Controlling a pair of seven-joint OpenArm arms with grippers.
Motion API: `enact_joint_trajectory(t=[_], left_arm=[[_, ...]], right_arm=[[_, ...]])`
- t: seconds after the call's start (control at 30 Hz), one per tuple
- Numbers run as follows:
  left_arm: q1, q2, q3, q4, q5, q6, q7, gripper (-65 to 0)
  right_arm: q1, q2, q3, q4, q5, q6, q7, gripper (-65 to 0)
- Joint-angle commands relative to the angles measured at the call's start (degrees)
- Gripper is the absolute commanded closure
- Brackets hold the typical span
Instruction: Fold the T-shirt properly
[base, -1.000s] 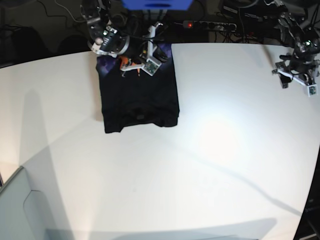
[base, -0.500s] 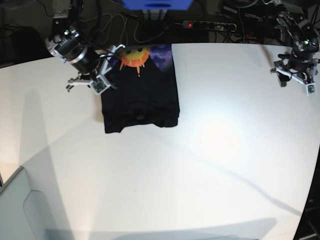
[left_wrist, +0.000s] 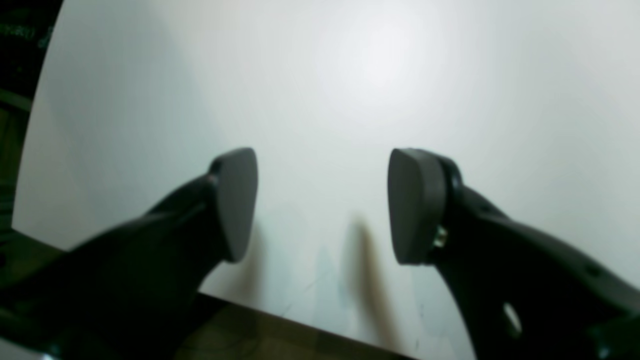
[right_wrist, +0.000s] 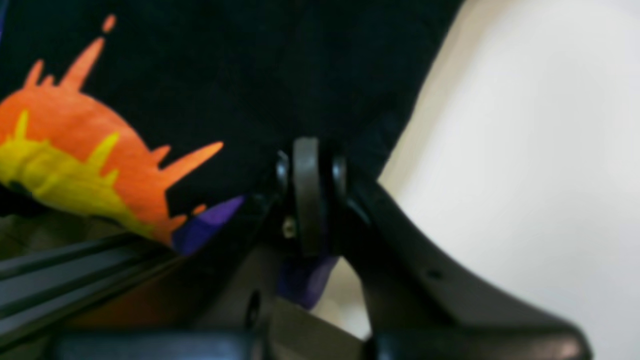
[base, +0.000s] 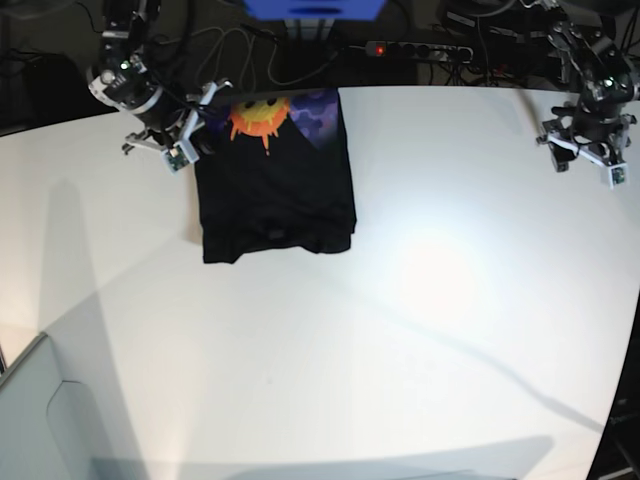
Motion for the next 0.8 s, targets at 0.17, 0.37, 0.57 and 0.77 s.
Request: enact_joint_trajectory(t=[0.17, 0.37, 0.57, 0.77], left_arm=[[0.12, -0.1, -0.4, 1.28, -0.32, -0.1, -0.68, -39.3], [6.37, -0.1, -0.4, 4.26, -0.41, -0.1, -0.86, -32.5], [15.77, 1.57, -2.6, 8.75, -0.41, -0.1, -1.04, -13.2], [21.58, 6.41, -7.78, 10.33, -0.41, -0.1, -0.86, -4.1]], right_arm=[[-2.65, 0.1, 1.08, 10.1, 0.41, 1.2, 4.27, -0.1], [-5.73, -1.13, 9.35, 15.29, 4.89, 1.11, 3.92, -0.1], [-11.71, -3.15, 19.54, 14.76, 5.24, 0.93, -2.06, -0.1], [-19.01, -4.2, 23.32, 13.71, 4.89, 1.02, -2.41, -0.1]])
